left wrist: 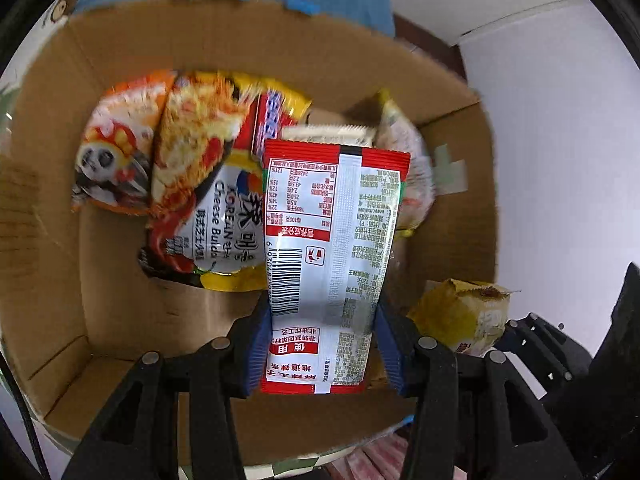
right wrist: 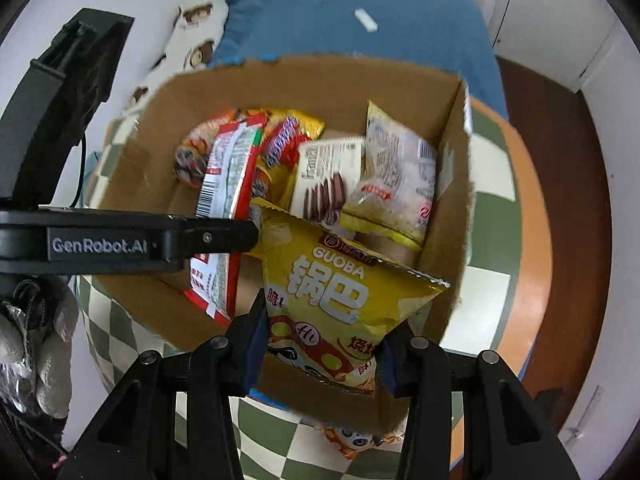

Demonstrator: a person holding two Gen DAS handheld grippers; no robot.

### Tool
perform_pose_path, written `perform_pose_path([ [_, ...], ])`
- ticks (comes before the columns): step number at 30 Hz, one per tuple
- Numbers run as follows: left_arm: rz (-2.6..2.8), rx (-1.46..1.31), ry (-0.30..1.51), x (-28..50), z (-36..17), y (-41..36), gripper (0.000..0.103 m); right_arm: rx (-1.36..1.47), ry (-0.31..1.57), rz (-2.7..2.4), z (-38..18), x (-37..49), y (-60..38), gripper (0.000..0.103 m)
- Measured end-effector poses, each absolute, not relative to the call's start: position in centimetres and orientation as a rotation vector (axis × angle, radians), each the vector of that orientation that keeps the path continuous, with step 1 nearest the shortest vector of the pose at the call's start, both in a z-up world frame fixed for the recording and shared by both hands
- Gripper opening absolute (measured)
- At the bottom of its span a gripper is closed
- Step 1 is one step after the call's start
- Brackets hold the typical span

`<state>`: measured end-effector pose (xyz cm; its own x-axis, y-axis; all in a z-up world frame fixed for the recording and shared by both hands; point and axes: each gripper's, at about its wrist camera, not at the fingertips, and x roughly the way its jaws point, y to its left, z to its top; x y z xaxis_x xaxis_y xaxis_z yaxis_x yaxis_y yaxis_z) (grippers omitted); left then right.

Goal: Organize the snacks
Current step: 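Carry both packs over the cardboard box and open both grippers, then withdraw both grippers from the box toward the remaining snacks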

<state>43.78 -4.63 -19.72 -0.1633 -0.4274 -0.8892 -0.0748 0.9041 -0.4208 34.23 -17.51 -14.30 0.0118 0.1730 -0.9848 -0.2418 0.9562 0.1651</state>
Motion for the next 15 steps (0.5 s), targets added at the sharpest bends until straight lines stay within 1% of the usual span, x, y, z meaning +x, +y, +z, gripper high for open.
perform_pose_path([
  [3,-0.329,-0.396,1.767,43.5,-20.9,-5.0,0.047,-0.085,1.58,0.334,-15.7,35.0,-17.1,0.05],
  [4,-0.324,-0.398,1.783,43.4,-21.2,-5.0,0.047,-0.092,1.602,0.332,-16.2,35.2,-16.9,0.053],
  [5,-0.312,-0.399,1.791,43.3,-21.5,-4.9,0.048,-0.103,1.617,0.325,-16.6,35.3,-16.7,0.068],
  [6,-0.3,-0.405,1.796,43.2,-21.7,-4.8,0.056,-0.119,1.632,0.315,-17.0,35.5,-16.6,0.09],
  [7,-0.297,-0.416,1.793,43.1,-21.8,-4.6,0.063,-0.114,1.643,0.319,-17.2,35.4,-16.7,0.092],
  [8,-0.295,-0.423,1.782,43.1,-21.6,-4.4,0.08,-0.098,1.653,0.311,-17.3,35.5,-16.7,0.092],
  [9,-0.287,-0.411,1.772,43.2,-21.4,-4.3,0.092,-0.098,1.654,0.299,-17.3,35.6,-16.7,0.092],
  [15,-0.249,-0.366,1.714,43.2,-19.4,-2.9,0.093,-0.103,1.618,0.252,-17.3,35.1,-16.5,0.094],
])
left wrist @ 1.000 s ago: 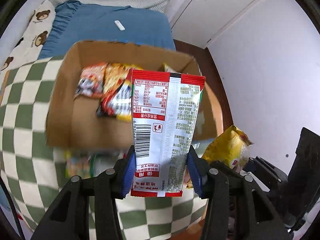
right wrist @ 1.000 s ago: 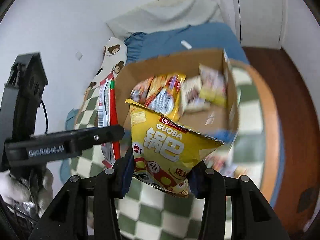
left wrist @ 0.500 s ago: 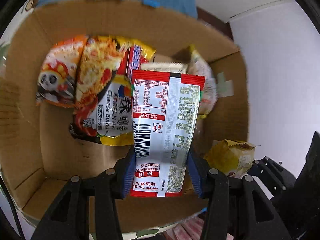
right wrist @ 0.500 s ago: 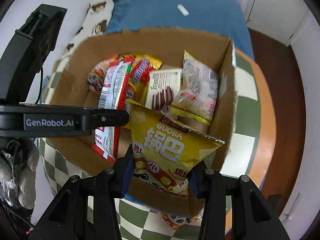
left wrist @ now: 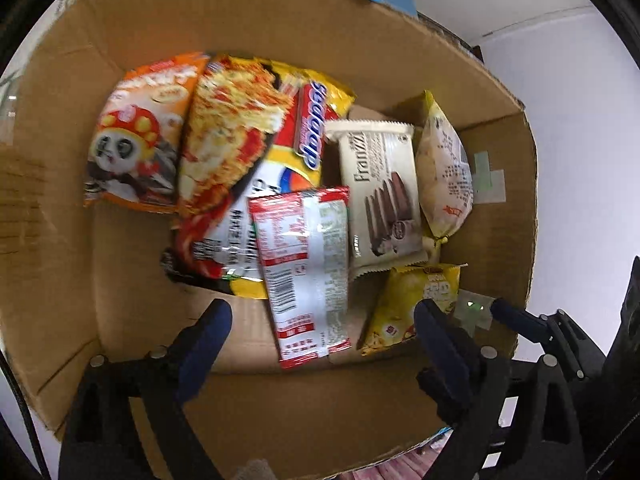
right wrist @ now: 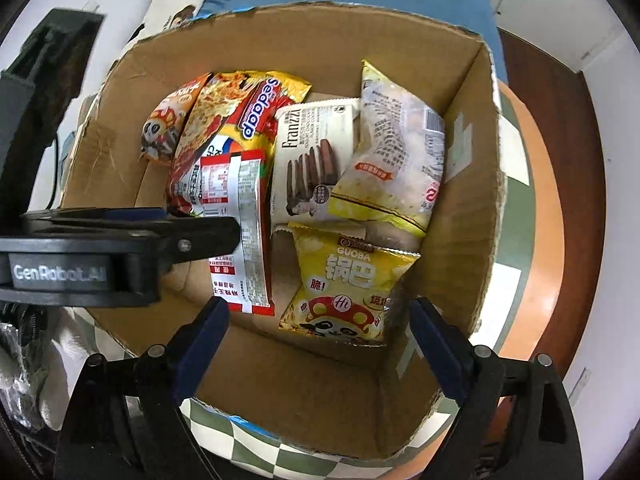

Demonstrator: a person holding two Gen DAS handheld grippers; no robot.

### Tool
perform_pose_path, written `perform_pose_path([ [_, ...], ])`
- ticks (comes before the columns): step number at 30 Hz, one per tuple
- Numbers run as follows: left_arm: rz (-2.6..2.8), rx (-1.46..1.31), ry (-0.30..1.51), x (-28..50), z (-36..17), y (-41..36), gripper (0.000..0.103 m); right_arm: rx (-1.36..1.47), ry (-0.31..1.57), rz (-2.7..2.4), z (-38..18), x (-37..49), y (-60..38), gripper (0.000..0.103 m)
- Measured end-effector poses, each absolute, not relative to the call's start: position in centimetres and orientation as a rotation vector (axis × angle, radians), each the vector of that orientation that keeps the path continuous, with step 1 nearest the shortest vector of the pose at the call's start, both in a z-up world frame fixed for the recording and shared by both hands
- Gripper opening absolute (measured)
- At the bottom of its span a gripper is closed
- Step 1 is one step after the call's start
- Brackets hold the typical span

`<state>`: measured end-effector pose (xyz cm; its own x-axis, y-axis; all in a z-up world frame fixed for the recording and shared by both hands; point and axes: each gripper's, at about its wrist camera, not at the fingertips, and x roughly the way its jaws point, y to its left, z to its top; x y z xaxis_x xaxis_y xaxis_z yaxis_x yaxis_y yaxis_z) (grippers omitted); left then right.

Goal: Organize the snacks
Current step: 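Withdraw both grippers from the box toward the remaining snacks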

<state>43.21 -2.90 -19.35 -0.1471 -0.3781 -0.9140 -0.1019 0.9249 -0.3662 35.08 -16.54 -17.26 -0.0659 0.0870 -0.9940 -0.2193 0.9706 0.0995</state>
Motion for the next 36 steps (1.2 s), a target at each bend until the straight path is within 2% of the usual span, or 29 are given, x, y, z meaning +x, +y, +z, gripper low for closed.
perform_pose_path([
  [13,-0.126,-0.168,1.418,40.0,-12.5,1.9,0.094,0.015,1.366,0.113,-14.0,31.9,-16.9,0.094],
  [25,-0.066,-0.057,1.108,34.0,-9.4,1.9,0.093,-0.033,1.08,0.071,-6.7,24.6,-14.9,0.094],
  [36,-0.047,-0.023,0.934,27.6,-4.9,2.6,0.093,-0.001,0.923,0.044,-1.8,17.6,-14.7,0.094],
])
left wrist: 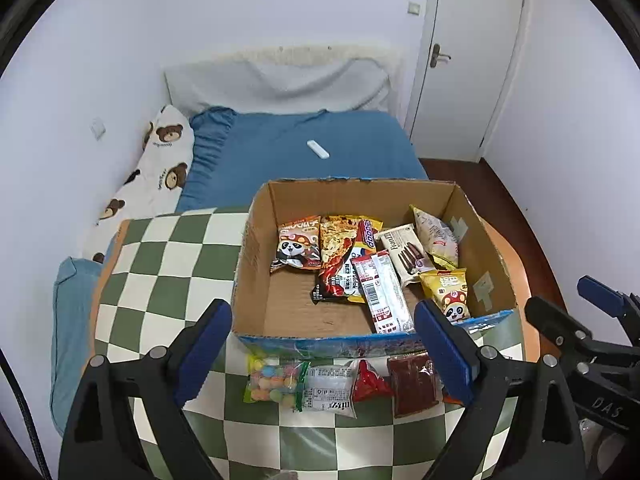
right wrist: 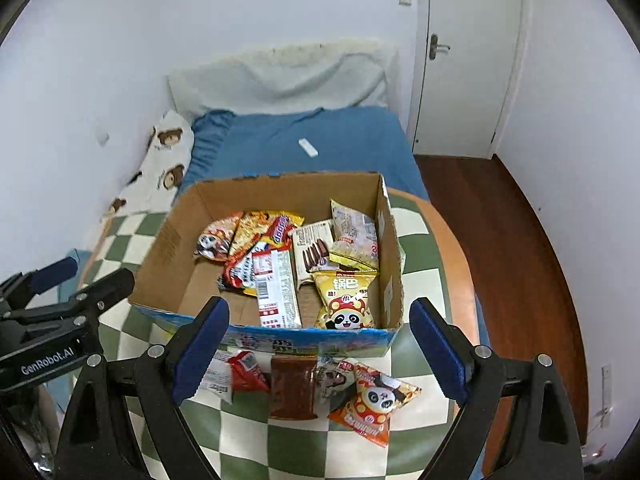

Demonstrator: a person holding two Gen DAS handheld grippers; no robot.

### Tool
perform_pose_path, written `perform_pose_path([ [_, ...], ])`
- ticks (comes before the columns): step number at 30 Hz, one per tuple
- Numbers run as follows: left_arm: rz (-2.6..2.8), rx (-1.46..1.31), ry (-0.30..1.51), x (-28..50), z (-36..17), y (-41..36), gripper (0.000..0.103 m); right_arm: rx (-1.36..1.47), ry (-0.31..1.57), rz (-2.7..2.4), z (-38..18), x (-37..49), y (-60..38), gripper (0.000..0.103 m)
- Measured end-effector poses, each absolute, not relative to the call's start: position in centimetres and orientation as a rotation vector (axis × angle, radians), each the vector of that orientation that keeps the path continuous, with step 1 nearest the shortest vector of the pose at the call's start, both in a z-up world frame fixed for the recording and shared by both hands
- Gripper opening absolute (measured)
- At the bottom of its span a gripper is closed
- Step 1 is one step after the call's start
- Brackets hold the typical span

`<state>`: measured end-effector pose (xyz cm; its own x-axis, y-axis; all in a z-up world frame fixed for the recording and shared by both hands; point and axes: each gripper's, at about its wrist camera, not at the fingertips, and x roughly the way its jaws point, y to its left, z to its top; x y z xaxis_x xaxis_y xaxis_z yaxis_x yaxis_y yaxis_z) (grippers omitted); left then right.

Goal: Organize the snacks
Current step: 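Withdraw both grippers from the box toward the remaining snacks, then grasp white biscuit bag with left gripper while right grasps brown jerky pack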

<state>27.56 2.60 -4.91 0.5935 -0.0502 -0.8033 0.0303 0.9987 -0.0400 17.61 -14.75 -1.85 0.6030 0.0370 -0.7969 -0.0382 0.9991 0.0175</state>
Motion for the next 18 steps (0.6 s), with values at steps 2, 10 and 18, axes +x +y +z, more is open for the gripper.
perform_pose_path([
  [2,-0.046,-0.036,0.926,26.7,-4.6,2.8,0.093,0.024,0.905,0.058,-1.4,16.6,-14.8,0.094],
  [10,-0.018,-0.023,1.031,25.0,-8.7,3.8,0.094,0.173,0.999,0.074,-5.8,14.2,-17.0,0.058],
  [18,0.025,-0.002,1.256,25.4,-18.1,5.1,0.093,0.313,1.169,0.003,-14.5,13.7,-20.2,0.058],
])
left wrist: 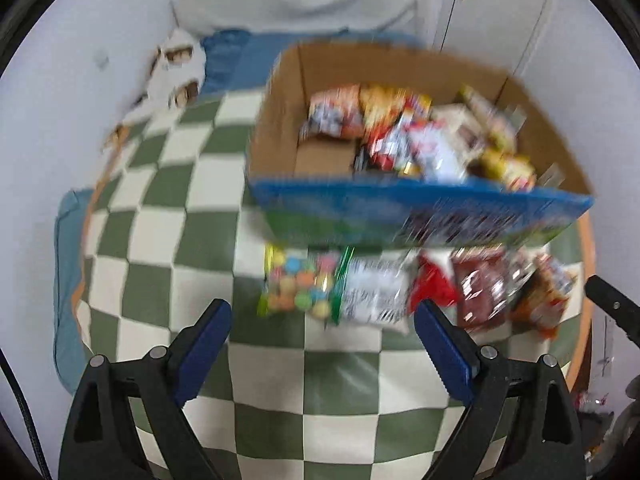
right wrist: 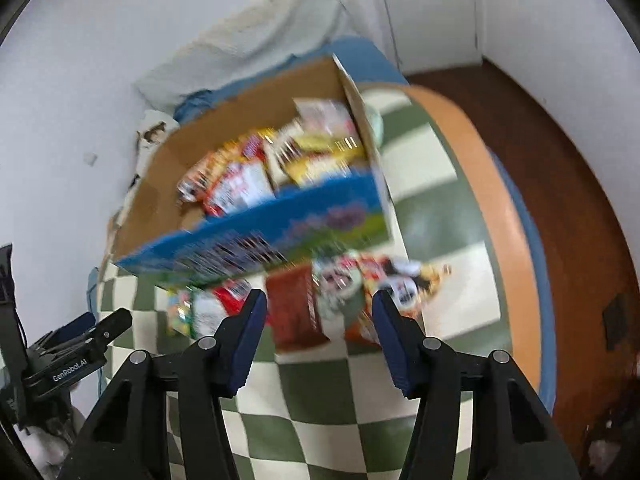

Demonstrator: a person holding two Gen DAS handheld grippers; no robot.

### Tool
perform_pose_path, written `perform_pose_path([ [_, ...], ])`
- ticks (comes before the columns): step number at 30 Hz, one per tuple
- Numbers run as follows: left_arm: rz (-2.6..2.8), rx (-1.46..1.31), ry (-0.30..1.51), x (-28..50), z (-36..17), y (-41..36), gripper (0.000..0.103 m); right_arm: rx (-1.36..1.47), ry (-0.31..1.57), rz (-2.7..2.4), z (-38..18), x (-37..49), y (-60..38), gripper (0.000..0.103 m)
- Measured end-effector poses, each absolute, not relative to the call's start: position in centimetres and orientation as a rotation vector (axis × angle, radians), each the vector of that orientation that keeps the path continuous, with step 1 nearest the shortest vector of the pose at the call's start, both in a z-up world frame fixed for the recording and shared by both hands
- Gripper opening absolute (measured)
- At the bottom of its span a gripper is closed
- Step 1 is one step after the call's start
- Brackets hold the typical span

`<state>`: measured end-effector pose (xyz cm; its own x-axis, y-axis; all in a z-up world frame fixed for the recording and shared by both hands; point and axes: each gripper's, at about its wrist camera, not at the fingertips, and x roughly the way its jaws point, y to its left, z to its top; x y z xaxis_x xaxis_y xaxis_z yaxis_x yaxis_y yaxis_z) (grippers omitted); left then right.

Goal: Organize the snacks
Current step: 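Grasp white biscuit bag with left gripper while right grasps brown jerky pack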

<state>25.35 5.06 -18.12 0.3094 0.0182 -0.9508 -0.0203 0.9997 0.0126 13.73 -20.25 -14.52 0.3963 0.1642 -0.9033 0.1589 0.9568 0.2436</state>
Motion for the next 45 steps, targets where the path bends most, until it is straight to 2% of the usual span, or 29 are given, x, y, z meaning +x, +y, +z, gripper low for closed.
perform_pose_path([
  [3,0.029,-0.045,1.33,25.6,-20.9,6.2,0.093,0.341,1.222,0.02,-17.1,13.5,-19.9,0.063],
  [7,0.045,-0.118,1.415,25.5,-23.7,8.0,0.093,0.298,1.259,0.062,-19.9,14.2,-17.3,0.065],
  [11,0.017,-0.454,1.552,25.4,-26.7,9.4,0.093,0.26,1.279,0.06,-22.4,15.6,-15.2,0.065],
  [14,0.034,-0.63,1.547,26.0,-28.1,9.1,0.093,0.241,1.272,0.037,-23.6,16.4,-14.4,0.065],
  [20,0.042,-0.347,1.54,27.9,-30.2,5.0,0.094,0.202,1.292,0.015,-25.0,16.8,-14.1,0.065],
  [27,0.116,-0.296,1.594,23.7,-30.5,10.3,0.093,0.187,1.299,0.029,-25.0,16.4,-13.6,0.065],
  [33,0.124,-0.737,1.555,21.9,-29.6,13.0,0.092,0.196,1.308,0.04,-26.1,18.2,-11.8,0.065],
  [39,0.054,-0.799,1.576,23.9,-31.9,7.8,0.092,0.164,1.308,0.053,-27.3,18.3,-10.5,0.064],
  [40,0.055,-0.801,1.574,24.2,-32.3,7.6,0.09,0.169,1.302,0.049,-27.3,18.1,-10.6,0.062],
  [41,0.054,-0.808,1.563,24.4,-32.6,7.6,0.078,0.169,1.299,0.048,-27.4,17.6,-10.7,0.061],
  [42,0.062,-0.794,1.555,24.5,-32.8,7.5,0.066,0.168,1.298,0.051,-27.5,17.3,-10.8,0.054],
  [43,0.063,-0.767,1.554,25.1,-32.9,7.5,0.061,0.166,1.298,0.052,-27.5,17.0,-10.8,0.054],
  [45,0.044,-0.679,1.56,25.0,-32.8,6.9,0.042,0.169,1.301,0.053,-27.5,16.6,-11.0,0.053],
])
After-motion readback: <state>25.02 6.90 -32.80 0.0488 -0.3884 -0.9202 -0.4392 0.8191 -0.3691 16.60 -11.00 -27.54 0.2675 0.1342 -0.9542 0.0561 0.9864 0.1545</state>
